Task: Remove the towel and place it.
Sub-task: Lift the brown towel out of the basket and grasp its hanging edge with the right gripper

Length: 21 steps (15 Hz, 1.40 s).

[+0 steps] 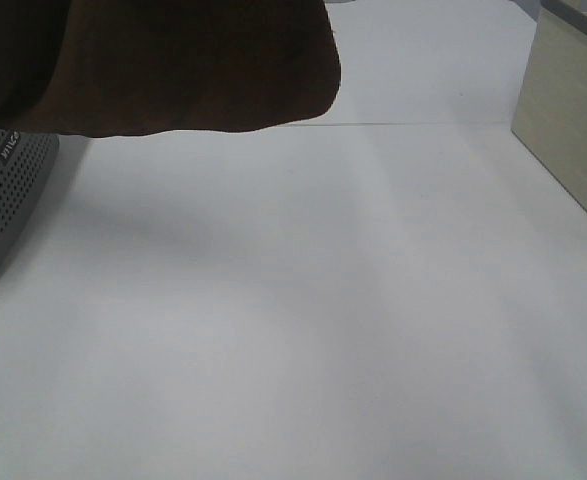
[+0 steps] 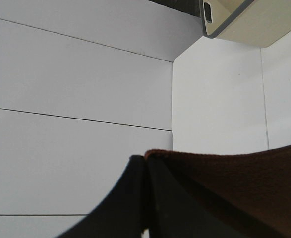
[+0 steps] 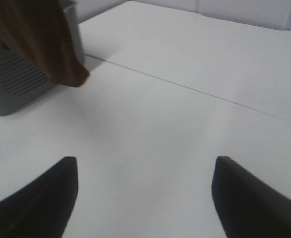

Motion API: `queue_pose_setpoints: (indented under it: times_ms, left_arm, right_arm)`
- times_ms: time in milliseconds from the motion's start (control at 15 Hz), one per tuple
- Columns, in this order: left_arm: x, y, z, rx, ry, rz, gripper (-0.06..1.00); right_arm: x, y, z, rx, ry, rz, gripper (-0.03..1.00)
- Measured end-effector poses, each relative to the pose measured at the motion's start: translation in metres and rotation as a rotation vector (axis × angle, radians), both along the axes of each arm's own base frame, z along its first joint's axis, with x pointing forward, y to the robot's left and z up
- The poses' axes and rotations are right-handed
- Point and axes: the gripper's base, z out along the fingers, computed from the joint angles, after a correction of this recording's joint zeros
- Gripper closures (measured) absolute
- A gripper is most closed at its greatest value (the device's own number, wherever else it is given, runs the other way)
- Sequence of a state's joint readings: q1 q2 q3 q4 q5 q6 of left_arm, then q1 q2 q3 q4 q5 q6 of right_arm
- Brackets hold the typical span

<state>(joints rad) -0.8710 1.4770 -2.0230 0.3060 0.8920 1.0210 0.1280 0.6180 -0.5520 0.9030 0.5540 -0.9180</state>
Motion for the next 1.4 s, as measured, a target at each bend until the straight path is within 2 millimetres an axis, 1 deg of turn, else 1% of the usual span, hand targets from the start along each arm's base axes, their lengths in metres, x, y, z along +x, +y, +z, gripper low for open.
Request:
queue_pose_setpoints:
  times_ms: [67,133,267,400,533,667,733,867,1067,1133,1200,1400]
  left_arm:
    - [-0.001,-0.001,0.0,-0.004,0.004,-0.006,0.94]
    - [-0.002,-0.002,0.0,-0.015,0.018,-0.019,0.94]
    - [-0.002,-0.003,-0.001,-0.023,0.027,-0.028,0.94]
    - [-0.001,-0.005,-0.003,-0.02,0.035,-0.031,0.94]
    - [0.001,-0.007,-0.005,-0.016,0.039,-0.031,0.94]
    - [0.001,-0.008,-0.004,-0.033,0.035,-0.032,0.94]
    - [0.001,-0.008,-0.003,-0.043,0.032,-0.033,0.94]
    - [0.001,-0.009,-0.001,-0.072,0.027,-0.034,0.94]
    - [0.002,-0.009,-0.001,-0.079,0.031,-0.033,0.94]
    - [0.002,-0.01,-0.001,-0.078,0.032,-0.033,0.94]
    - [0.002,-0.01,-0.001,-0.082,0.036,-0.031,0.94]
    - [0.002,-0.009,-0.003,-0.099,0.07,-0.019,0.94]
  right_arm:
    - [0.014,0.009,0.002,-0.011,-0.025,0.102,0.24]
    - [0.036,0.021,0.006,0.006,-0.046,0.244,0.24]
    - [0.068,0.036,0.007,0.063,-0.027,0.399,0.23]
    - [0.094,0.047,0.009,0.118,0.01,0.537,0.17]
    - [0.119,0.053,0.007,0.153,0.054,0.6,0.13]
    - [0.137,0.056,0.002,0.159,0.078,0.622,0.12]
    - [0.14,0.059,-0.001,0.16,0.084,0.632,0.12]
    - [0.149,0.076,-0.012,0.137,0.099,0.669,0.12]
    - [0.16,0.11,-0.021,0.088,0.099,0.687,0.12]
    - [0.156,0.127,-0.026,0.079,0.118,0.741,0.12]
    - [0.152,0.131,-0.027,0.067,0.123,0.763,0.14]
    - [0.151,0.132,-0.028,0.064,0.133,0.773,0.27]
